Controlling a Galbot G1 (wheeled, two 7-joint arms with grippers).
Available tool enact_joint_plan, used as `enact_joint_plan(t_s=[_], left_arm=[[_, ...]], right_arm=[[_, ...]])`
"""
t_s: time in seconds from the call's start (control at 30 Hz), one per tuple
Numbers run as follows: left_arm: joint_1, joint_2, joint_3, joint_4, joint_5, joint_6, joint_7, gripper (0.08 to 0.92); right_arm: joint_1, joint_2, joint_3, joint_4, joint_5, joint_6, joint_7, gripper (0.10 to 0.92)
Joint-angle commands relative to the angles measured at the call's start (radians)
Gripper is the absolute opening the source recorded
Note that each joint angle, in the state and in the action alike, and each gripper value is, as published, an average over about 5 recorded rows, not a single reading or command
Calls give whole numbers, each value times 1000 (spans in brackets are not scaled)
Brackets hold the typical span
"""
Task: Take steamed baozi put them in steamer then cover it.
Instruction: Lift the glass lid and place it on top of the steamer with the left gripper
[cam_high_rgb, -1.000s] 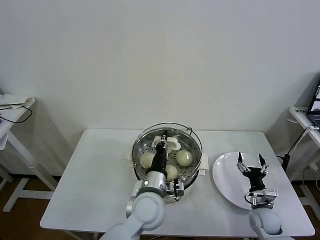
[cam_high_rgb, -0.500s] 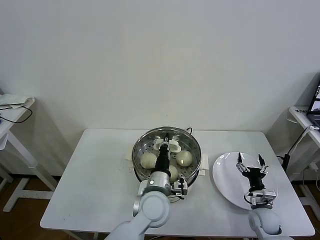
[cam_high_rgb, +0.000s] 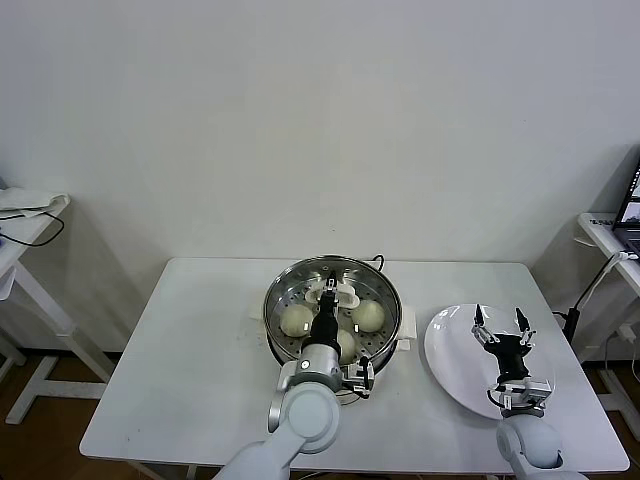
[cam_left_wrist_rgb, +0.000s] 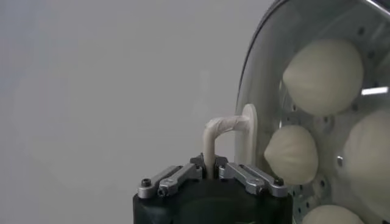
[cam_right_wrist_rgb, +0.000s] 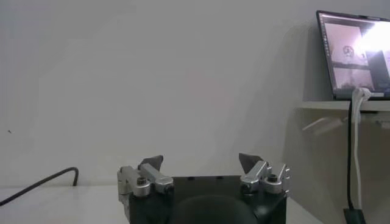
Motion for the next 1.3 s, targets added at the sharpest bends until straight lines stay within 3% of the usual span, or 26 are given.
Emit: enact_joint_plan(t_s=[0.03, 0.37, 0.67, 0.93, 1.07, 1.2, 1.3], left_arm=[[6, -3, -12, 12, 16, -5, 7, 199], [28, -6, -14, -19, 16, -4, 9, 235], [82, 28, -8, -127, 10, -2, 10, 483], [206, 123, -27, -348, -74, 7, 6, 664], [280, 161, -106, -457, -166, -6, -7, 756], [382, 215, -273, -549, -363, -58, -70, 816], [452, 224, -445, -552, -657, -181, -241, 822]], right_arm=[[-2, 1, 0, 1, 0, 1, -1, 823], [-4, 2, -4, 2, -2, 0, -1, 823], [-6, 1, -7, 5, -4, -1, 0, 823], [-3, -1, -7, 8, -17, -3, 4, 823], [-6, -3, -4, 14, -35, -8, 4, 823], [-20, -10, -6, 42, -51, -55, 27, 823], [-38, -16, -8, 68, -48, -86, 37, 823]])
